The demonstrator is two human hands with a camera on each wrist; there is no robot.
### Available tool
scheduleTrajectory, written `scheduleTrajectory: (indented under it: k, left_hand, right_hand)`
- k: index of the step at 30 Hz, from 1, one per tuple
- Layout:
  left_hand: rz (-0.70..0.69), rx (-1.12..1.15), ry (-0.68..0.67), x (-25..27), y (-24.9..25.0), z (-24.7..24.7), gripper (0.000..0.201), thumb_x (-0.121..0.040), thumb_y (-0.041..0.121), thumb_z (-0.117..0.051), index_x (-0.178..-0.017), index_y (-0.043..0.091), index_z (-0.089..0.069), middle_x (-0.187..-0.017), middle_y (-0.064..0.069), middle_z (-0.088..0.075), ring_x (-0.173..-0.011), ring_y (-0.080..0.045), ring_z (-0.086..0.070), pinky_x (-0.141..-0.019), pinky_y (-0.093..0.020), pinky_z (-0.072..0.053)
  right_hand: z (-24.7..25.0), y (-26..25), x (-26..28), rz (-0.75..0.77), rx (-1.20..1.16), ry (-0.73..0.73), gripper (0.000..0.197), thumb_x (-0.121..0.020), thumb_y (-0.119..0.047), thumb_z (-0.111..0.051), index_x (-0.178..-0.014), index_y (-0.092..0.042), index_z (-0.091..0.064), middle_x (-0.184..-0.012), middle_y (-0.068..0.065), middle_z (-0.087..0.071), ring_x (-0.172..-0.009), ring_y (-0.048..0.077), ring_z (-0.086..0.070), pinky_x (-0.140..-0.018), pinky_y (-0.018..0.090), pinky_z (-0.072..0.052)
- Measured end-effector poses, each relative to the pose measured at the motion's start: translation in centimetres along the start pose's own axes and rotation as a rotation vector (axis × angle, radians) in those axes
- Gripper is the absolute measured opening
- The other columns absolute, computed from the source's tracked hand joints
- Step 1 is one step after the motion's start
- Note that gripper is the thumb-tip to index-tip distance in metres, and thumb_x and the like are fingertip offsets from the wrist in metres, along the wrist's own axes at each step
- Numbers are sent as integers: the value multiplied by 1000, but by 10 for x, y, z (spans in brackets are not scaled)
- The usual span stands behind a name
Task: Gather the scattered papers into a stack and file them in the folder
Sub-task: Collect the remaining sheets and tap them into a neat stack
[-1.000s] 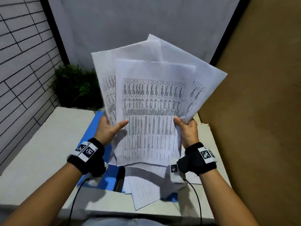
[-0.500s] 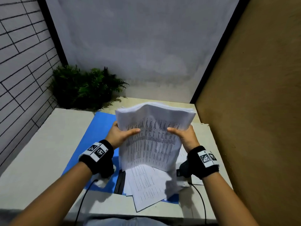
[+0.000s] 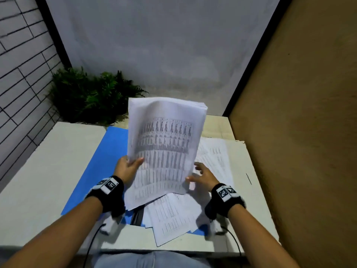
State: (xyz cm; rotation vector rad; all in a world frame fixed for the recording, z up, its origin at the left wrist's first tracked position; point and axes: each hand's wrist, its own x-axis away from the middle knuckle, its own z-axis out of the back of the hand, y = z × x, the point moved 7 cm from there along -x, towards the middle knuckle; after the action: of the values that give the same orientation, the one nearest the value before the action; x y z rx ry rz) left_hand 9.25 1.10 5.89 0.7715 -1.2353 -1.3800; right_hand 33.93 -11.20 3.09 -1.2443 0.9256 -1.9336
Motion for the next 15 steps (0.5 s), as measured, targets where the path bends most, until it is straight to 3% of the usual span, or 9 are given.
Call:
scheduleTrajectory:
  k: [2,4,7,10,11,13,15]
  left_hand:
    - [-2,-79,70,-7,4,25,32,-83,14,-63,-56,13,-47,-60,-9,-42,-59,-17,-36,-50,-30,-25]
    - [-13,-163,138,-12,5,53,33,-82,12,-62,-54,10,-45,-59,-9,-42,-54,-17,-31,-48,-31,-23]
    - [33,-185,190,-18,-10,84,34,-83,15,-62,-55,10,-43,-52,-9,-41,-54,-21,-32,-50,-31,-23]
    - [88,-176,230,-20,-23,99,37,-82,16,-63,-52,13,-41,-49,-6,-38,-55,-21,-31,-55,-32,-25]
    - [100,-179,240,-20,-25,102,38,-82,17,-63,-52,13,-41,-50,-6,-38,-55,-21,-32,-56,-32,-26]
    - [111,-168,238,-20,-28,104,38,-82,18,-63,-52,12,-41,-51,-7,-38,-54,-21,-32,-55,-30,-26]
    - [121,-157,216,-22,-28,104,37,-83,19,-62,-54,10,-41,-52,-7,-38,-51,-19,-31,-52,-29,-25]
  right_hand:
    - [44,21,-11,-102,149,178,72,-77,-22,-73,-137,-9,-35,-141,5,-39,-127,23,-41,-101,32,-41]
    - [83,44,-13,-291,395,309,81,-75,-40,-71,-139,-10,-33,-145,16,-37,-130,34,-39,-108,43,-36]
    - [111,66,-4,-494,543,346,77,-81,-37,-65,-142,-9,-27,-147,19,-28,-131,40,-36,-105,48,-37]
    - [105,65,-7,-463,329,363,83,-79,-34,-69,-143,-3,-24,-144,21,-37,-127,41,-42,-98,45,-43]
    - [95,62,-14,-431,250,319,80,-80,-30,-70,-141,0,-28,-137,20,-46,-123,39,-46,-92,41,-45]
    - [72,54,-24,-416,257,176,62,-79,-24,-71,-126,7,-44,-108,16,-62,-104,35,-56,-80,36,-49]
    - [60,49,-33,-399,275,134,56,-77,-23,-73,-119,8,-52,-99,17,-65,-91,33,-61,-82,38,-52]
